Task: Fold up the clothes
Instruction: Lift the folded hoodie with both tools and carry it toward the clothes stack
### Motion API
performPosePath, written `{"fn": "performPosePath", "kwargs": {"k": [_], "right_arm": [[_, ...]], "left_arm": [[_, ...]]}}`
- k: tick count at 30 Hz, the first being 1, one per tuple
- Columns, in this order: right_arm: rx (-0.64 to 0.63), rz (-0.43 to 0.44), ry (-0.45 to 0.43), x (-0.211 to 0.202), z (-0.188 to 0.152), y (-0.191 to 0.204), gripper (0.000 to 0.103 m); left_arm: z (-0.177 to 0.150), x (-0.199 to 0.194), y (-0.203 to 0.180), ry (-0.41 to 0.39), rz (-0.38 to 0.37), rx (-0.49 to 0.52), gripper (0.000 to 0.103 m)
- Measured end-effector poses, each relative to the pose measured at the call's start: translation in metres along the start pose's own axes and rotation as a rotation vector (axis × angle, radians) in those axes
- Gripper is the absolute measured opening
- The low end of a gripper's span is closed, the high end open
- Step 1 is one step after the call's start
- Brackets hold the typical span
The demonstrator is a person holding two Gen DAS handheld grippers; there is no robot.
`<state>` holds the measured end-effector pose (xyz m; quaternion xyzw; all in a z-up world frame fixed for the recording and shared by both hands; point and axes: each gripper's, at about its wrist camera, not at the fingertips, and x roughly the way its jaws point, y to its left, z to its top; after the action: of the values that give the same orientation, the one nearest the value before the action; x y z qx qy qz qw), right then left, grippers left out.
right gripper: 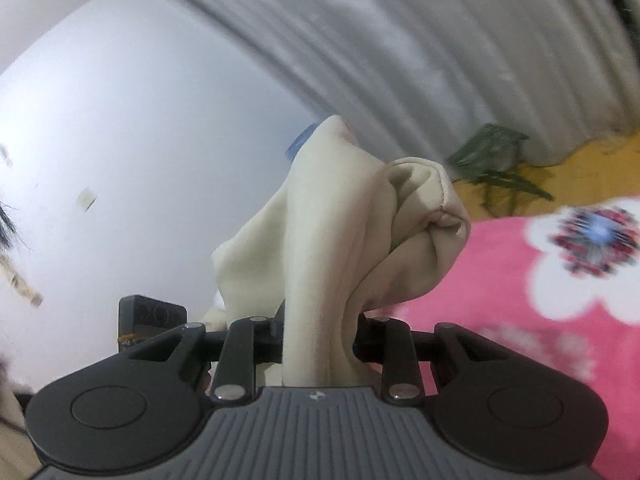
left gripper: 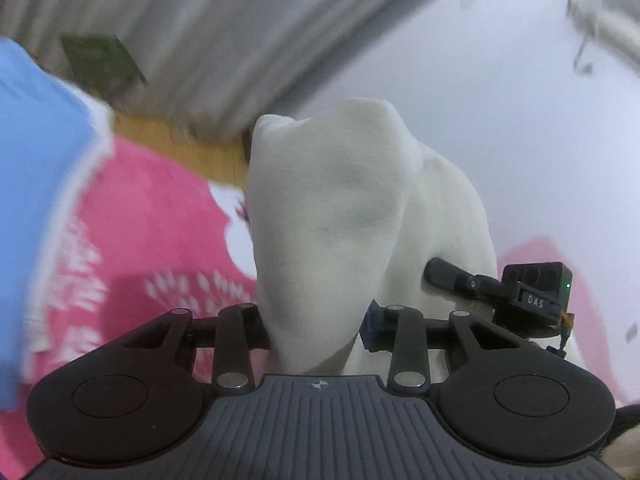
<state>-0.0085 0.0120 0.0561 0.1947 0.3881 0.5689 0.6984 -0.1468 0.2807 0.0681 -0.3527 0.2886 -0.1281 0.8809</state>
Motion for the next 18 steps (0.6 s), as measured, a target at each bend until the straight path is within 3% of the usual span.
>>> {"fn": "performPosePath", "kwargs": {"k": [5, 9, 13, 18], "right_arm": [[-0.026, 0.051, 0.098, 0.055, 0.030, 0.070, 0.030], [0.084, 0.101, 0.171, 0.117, 0.041, 0.093, 0.030], [0.247, 0.148, 0.182, 0.178, 0.028, 0.084, 0.030], [0.498, 0.186, 0.077, 0.241, 0.010, 0.032, 0.030]], "left_arm": [[0.025, -0.085, 0.000, -0.116, 0.095, -0.014, 0.035], [0.056, -0.128, 0.004, -0.115, 0.247, -0.039, 0.035], [0.095, -0.143, 0.030, -0.062, 0.384, -0.054, 0.035], [0.152, -0.114, 0.076, 0.014, 0.497, 0.041, 0.036]]}}
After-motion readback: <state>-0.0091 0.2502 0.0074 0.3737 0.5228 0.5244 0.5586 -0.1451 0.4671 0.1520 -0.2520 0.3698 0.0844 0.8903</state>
